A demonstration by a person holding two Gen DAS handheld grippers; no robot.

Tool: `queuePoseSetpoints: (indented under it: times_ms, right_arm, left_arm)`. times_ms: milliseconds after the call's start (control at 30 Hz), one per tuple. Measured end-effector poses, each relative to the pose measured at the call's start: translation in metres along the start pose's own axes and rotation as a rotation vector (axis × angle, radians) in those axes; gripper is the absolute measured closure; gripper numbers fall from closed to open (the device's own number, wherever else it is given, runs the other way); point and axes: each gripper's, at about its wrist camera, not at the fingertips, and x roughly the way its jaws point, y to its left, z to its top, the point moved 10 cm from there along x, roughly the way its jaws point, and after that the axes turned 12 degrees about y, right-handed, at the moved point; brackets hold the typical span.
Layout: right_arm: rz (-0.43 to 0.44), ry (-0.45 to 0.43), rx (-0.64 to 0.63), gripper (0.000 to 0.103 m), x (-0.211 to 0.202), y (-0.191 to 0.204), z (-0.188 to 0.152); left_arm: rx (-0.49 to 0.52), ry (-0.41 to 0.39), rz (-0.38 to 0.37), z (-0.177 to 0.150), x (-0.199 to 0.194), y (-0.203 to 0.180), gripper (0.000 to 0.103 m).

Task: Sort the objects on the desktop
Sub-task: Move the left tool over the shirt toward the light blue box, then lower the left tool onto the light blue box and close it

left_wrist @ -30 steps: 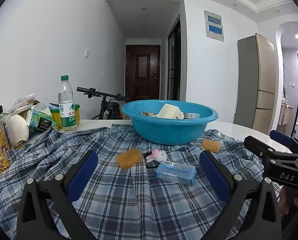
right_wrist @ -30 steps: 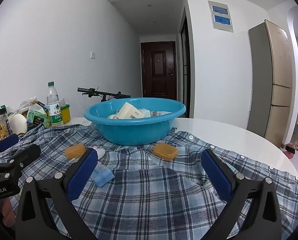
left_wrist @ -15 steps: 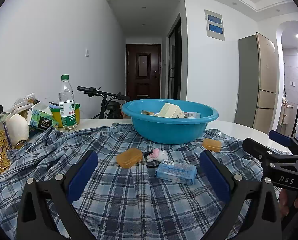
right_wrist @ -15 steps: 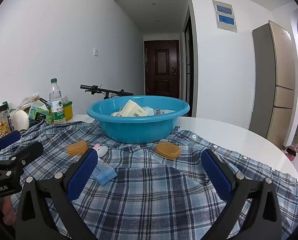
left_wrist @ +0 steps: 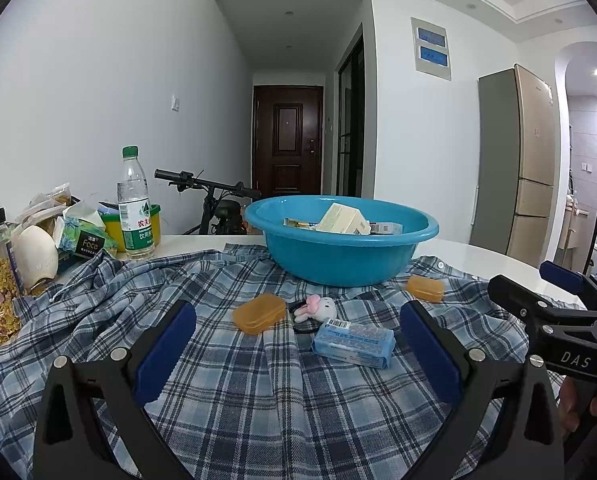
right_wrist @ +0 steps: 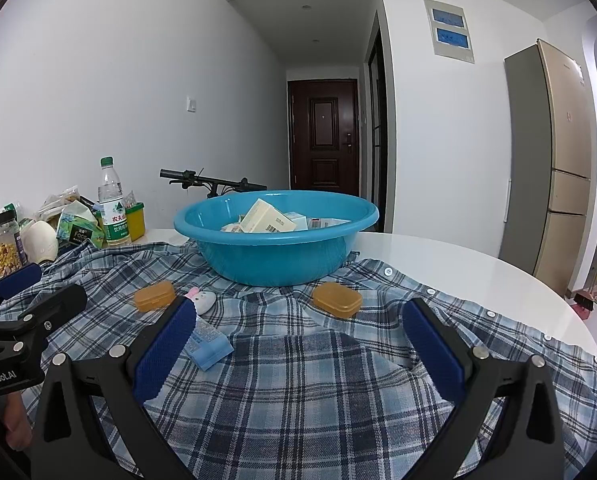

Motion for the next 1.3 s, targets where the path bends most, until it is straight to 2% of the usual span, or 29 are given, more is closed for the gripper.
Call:
queuePoseSetpoints:
  times_ms: [133, 267, 467, 533, 633, 700, 867, 933, 1033, 1100, 1133, 1300]
  right_arm:
    - [-0.004, 0.01, -0.001, 0.0, 0.002, 0.0, -0.001]
    - [0.006, 0.07, -0.016, 0.0, 0.013, 0.003, -0.005]
    - [0.038, 0.287, -0.076, 0.0, 0.045, 0.012, -0.028]
    - [0.069, 0.327, -0.085, 0.0, 0.048, 0.015, -0.033]
    - [0.091, 0.375, -0.101, 0.0, 0.051, 0.015, -0.037]
    - [0.107, 0.383, -0.098, 0.0, 0.051, 0.012, -0.037]
    - [0.114, 0.403, -0.029, 0.0, 0.05, -0.006, -0.041]
    - [0.116, 0.415, -0.005, 0.0, 0.051, -0.012, -0.043]
    - [0.101, 0.412, -0.014, 0.0, 0.046, -0.022, -0.044]
    - [0.068, 0.405, -0.045, 0.0, 0.041, -0.03, -0.042]
    - [0.052, 0.404, -0.06, 0.0, 0.039, -0.034, -0.04]
    - [0.031, 0.405, -0.101, 0.0, 0.035, -0.047, -0.027]
  left_arm:
    - [0.001, 0.016, 0.015, -0.002, 0.004, 0.002, 0.0]
    - [0.001, 0.099, 0.01, -0.01, 0.02, 0.002, 0.0]
    - [0.012, 0.332, -0.014, -0.032, 0.056, -0.001, 0.0]
    - [0.023, 0.437, -0.063, -0.044, 0.068, -0.007, 0.0]
    - [0.077, 0.62, -0.176, -0.062, 0.084, -0.026, 0.0]
    - [0.125, 0.682, -0.217, -0.066, 0.09, -0.034, 0.0]
    - [0.256, 0.645, -0.234, -0.051, 0.111, -0.052, 0.0]
    - [0.24, 0.666, -0.277, -0.051, 0.12, -0.059, 0.0]
    - [0.215, 0.682, -0.299, -0.052, 0.133, -0.065, 0.001]
    - [0.224, 0.688, -0.299, -0.053, 0.14, -0.067, 0.017]
    - [0.241, 0.686, -0.279, -0.053, 0.143, -0.068, 0.021]
    - [0.231, 0.691, -0.296, -0.051, 0.144, -0.065, 0.024]
